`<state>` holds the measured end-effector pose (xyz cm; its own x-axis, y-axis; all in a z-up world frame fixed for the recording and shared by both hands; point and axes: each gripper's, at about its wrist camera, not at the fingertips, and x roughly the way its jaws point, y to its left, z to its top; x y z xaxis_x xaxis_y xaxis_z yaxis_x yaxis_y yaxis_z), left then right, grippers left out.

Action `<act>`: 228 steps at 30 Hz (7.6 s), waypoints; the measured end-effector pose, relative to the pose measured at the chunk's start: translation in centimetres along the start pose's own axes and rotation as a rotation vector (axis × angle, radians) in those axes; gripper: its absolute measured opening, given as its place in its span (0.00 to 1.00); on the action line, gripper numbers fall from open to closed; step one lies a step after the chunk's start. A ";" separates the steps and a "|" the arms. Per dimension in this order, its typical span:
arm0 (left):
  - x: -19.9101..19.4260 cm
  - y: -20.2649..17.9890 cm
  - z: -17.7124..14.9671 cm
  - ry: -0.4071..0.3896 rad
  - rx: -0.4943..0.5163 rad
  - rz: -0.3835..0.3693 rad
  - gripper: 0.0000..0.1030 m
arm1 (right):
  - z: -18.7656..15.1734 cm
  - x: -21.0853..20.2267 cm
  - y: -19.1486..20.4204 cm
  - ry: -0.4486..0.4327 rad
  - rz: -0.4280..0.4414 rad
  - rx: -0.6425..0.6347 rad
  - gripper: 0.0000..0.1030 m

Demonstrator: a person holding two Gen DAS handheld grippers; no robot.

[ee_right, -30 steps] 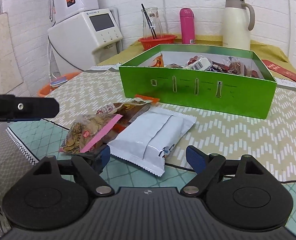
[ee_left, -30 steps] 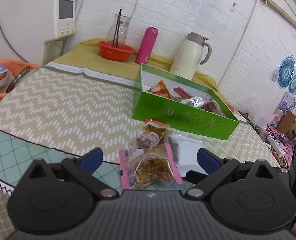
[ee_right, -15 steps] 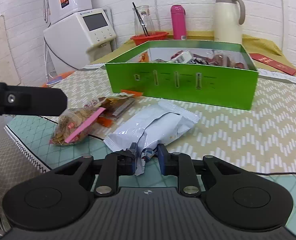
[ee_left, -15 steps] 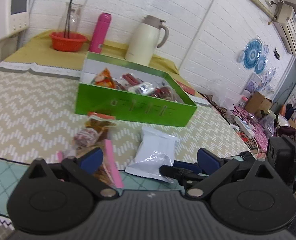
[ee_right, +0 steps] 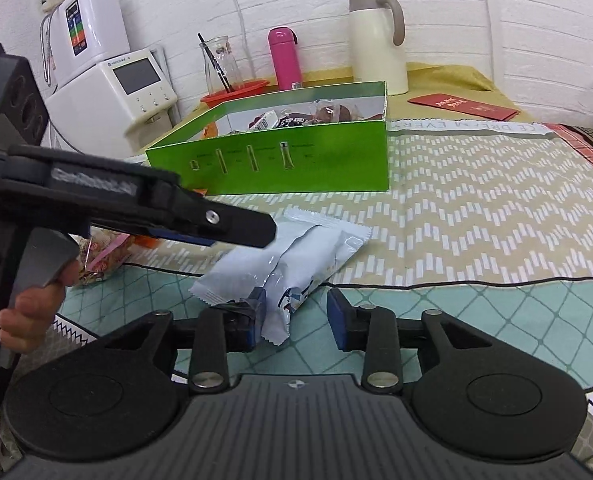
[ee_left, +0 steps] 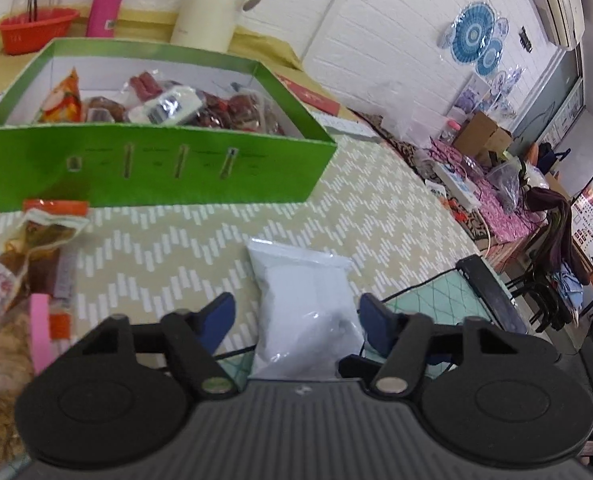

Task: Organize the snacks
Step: 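Lift the white packet and lower it into the green box, then open both grippers to release the white packet in the box, then move both grippers back toward the peanut bag with the pink strip, then grasp the peanut bag with the right gripper while the left grasps it too, then carry the peanut bag into the green box and open both grippers, then withdraw both grippers from the box toward the small brown snack pack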

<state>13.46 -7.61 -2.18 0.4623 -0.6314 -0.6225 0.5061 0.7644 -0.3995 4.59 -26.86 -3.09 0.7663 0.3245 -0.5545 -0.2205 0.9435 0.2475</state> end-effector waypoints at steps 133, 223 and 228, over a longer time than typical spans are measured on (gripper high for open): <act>-8.7 4.2 -8.0 -0.121 -0.074 0.063 0.36 | 0.1 0.8 5.7 0.017 0.183 -0.013 0.57; -6.7 2.3 11.7 -0.438 0.039 0.365 0.96 | 13.2 4.4 1.6 -0.319 -0.040 -0.198 1.00; -9.7 1.4 9.4 -0.463 0.054 0.343 0.96 | 11.5 2.4 3.3 -0.306 -0.019 -0.228 1.00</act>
<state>16.55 -1.63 9.62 0.8706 -0.3495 -0.3463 0.3021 0.9353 -0.1845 12.60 -23.79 5.53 0.9086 0.3045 -0.2859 -0.3071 0.9510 0.0370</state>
